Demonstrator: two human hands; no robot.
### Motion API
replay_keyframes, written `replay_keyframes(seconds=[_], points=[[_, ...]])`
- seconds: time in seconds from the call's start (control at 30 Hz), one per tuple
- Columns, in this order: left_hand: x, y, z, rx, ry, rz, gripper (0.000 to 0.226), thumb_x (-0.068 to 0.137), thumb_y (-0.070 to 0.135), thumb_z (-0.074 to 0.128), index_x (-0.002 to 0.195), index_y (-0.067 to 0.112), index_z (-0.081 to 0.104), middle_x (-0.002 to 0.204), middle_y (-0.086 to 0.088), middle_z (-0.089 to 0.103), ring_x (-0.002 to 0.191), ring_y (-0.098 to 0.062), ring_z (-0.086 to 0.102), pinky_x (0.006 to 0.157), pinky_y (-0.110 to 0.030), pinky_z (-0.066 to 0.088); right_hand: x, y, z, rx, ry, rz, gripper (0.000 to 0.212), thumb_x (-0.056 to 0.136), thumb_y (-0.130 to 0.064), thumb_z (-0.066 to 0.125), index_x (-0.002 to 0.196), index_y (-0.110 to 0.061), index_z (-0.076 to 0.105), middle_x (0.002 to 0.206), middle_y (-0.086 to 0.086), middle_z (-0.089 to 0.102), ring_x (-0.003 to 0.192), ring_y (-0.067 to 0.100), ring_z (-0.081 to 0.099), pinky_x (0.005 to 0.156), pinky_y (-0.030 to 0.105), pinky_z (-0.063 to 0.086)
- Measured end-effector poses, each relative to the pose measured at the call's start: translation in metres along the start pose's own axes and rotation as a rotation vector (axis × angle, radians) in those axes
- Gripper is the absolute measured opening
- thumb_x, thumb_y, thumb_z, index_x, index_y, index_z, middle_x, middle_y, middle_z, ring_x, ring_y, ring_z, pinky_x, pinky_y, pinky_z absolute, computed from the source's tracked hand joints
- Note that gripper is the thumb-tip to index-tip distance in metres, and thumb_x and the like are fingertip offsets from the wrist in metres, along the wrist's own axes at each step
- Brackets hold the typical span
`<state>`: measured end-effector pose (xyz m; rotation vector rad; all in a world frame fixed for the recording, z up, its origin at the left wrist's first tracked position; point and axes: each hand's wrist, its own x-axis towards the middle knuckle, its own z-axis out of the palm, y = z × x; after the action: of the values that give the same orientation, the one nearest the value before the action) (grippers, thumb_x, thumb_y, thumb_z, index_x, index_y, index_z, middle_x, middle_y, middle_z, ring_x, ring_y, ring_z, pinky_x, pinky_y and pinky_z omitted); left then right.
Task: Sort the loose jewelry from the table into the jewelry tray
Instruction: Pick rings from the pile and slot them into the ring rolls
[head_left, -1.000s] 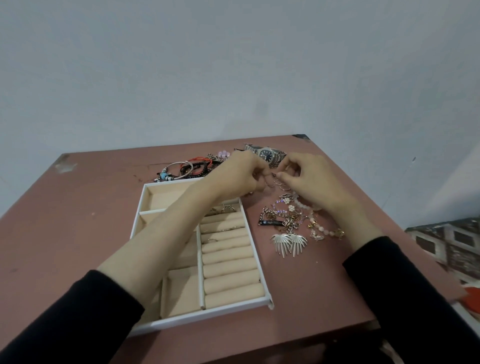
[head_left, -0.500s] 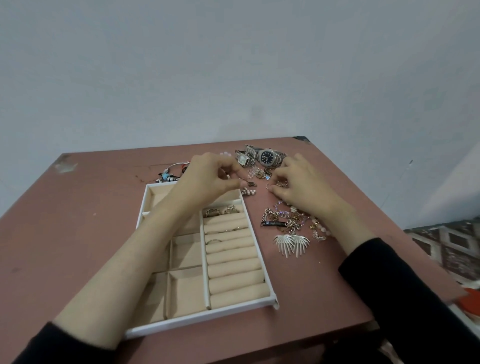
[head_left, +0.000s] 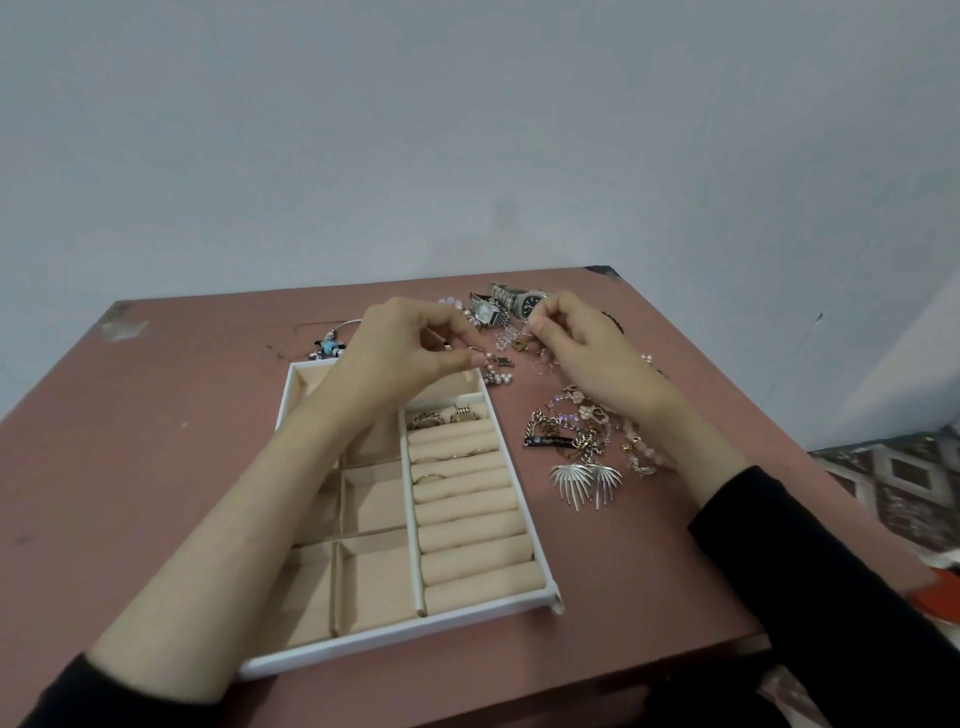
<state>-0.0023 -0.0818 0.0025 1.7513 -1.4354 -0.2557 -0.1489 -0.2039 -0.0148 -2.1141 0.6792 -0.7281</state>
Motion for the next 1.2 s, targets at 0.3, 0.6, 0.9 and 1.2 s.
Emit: replay_keyframes(seconds=[0.3,0.6,0.9,1.2], points=[[0.000,-0.001,-0.005,-0.058,0.025,-0.012,0.007,0.071,0.024,0.078,0.075,0.023,0.073,0.052,0.020,0.058,0.050,0.004,0.049,0.054,-0.008,0.038,0.003,0.006,0.000,0.057,0.040,0.052,0.017,0.095,-0.013,0.049,0.082,-0.023,0.052,0.073,-0.007,0.057,0.065,0.006,0.051,0.061,0.017,0.040],[-0.001,-0.003,-0.005,-0.066,0.013,-0.024,0.006,0.072,0.025,0.078,0.074,0.025,0.072,0.053,0.019,0.058,0.050,0.003,0.049,0.055,-0.010,0.039,-0.011,-0.010,-0.024,-0.269,-0.178,0.018,0.009,0.076,-0.032,0.074,0.079,-0.023,0.070,0.072,-0.006,0.068,0.064,0.002,0.059,0.061,0.017,0.044],[-0.002,-0.004,-0.004,-0.039,0.009,-0.021,0.008,0.071,0.025,0.078,0.071,0.029,0.070,0.055,0.015,0.059,0.050,0.003,0.048,0.054,-0.008,0.037,-0.024,-0.022,-0.020,-0.326,-0.552,-0.154,0.026,0.067,-0.035,0.081,0.090,-0.030,0.071,0.095,-0.003,0.062,0.096,0.008,0.050,0.083,0.018,0.039],[-0.002,-0.006,-0.003,-0.011,-0.014,-0.025,0.008,0.072,0.026,0.077,0.073,0.030,0.070,0.061,0.010,0.060,0.052,0.002,0.048,0.055,-0.011,0.039,-0.021,-0.020,-0.009,-0.410,-0.566,-0.174,0.017,0.071,-0.026,0.080,0.085,-0.018,0.073,0.085,0.002,0.060,0.081,0.008,0.050,0.076,0.027,0.042]])
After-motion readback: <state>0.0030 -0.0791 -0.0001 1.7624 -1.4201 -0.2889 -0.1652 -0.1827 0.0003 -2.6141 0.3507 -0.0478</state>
